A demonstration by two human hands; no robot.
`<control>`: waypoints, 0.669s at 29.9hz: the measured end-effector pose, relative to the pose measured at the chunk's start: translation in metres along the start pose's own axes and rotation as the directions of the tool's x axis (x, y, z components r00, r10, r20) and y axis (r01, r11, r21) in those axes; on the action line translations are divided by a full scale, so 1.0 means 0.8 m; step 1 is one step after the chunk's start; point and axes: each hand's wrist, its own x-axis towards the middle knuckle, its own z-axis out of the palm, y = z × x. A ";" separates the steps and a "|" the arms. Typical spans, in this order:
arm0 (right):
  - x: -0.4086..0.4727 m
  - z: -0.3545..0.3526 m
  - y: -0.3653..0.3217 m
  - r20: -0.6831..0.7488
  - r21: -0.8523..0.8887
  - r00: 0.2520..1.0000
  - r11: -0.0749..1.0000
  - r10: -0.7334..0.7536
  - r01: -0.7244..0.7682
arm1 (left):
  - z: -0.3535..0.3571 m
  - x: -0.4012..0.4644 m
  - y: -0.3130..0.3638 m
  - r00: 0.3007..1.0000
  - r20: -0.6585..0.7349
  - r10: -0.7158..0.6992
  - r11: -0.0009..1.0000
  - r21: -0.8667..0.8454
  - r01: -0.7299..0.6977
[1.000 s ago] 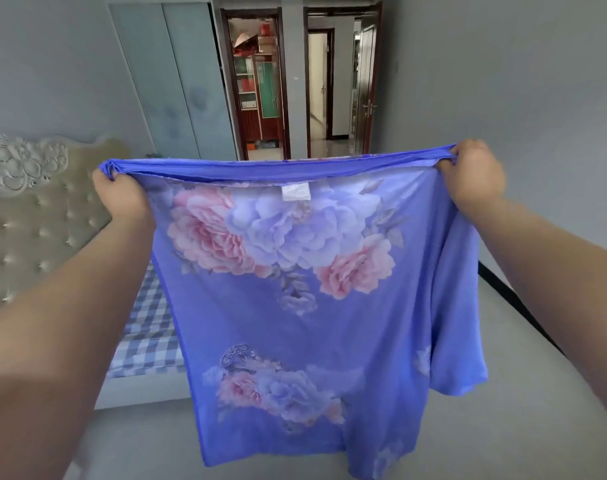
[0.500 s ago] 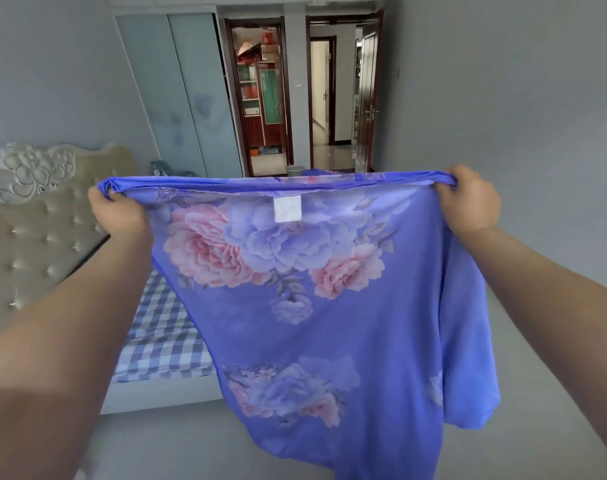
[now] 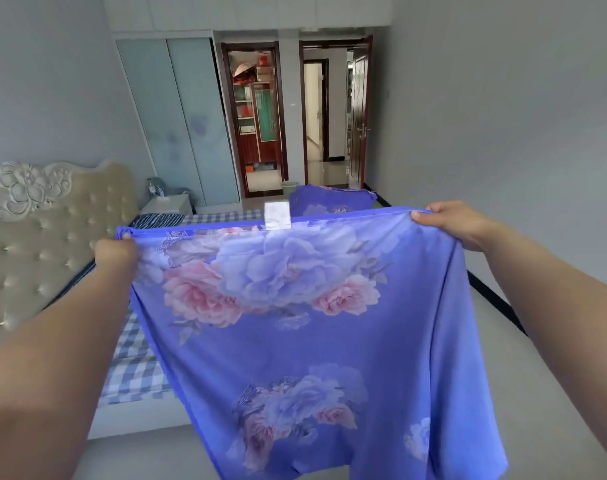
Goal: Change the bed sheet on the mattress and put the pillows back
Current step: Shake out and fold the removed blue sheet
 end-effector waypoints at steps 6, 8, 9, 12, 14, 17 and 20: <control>0.005 -0.010 0.013 0.122 0.132 0.958 0.953 0.258 -0.273 | -0.003 0.017 -0.007 0.985 0.171 -0.032 0.994 -0.095 0.048; 0.011 0.015 0.002 -0.100 0.086 0.953 0.957 0.286 -0.279 | 0.015 0.019 -0.010 0.974 0.208 -0.089 0.993 -0.053 0.103; 0.012 0.032 -0.009 -0.193 0.034 0.944 0.963 0.267 -0.266 | 0.025 0.007 -0.005 0.969 0.222 -0.111 0.992 -0.031 0.121; 0.015 0.090 -0.049 -0.200 -0.096 0.961 0.972 0.193 -0.215 | 0.063 -0.065 0.049 0.982 0.190 0.010 0.999 0.042 -0.018; 0.017 0.126 -0.074 -0.110 -0.097 0.985 0.985 0.135 -0.146 | 0.093 -0.122 0.092 0.967 0.245 0.075 0.964 -0.265 -0.008; 0.003 0.163 -0.113 0.099 -0.187 0.994 0.981 -0.037 0.055 | 0.123 -0.213 0.140 0.764 0.509 0.396 0.879 -0.451 -0.156; -0.016 0.171 -0.133 0.188 -0.218 0.967 0.953 -0.171 0.211 | 0.122 -0.249 0.152 0.401 0.791 0.461 0.884 -0.371 -0.286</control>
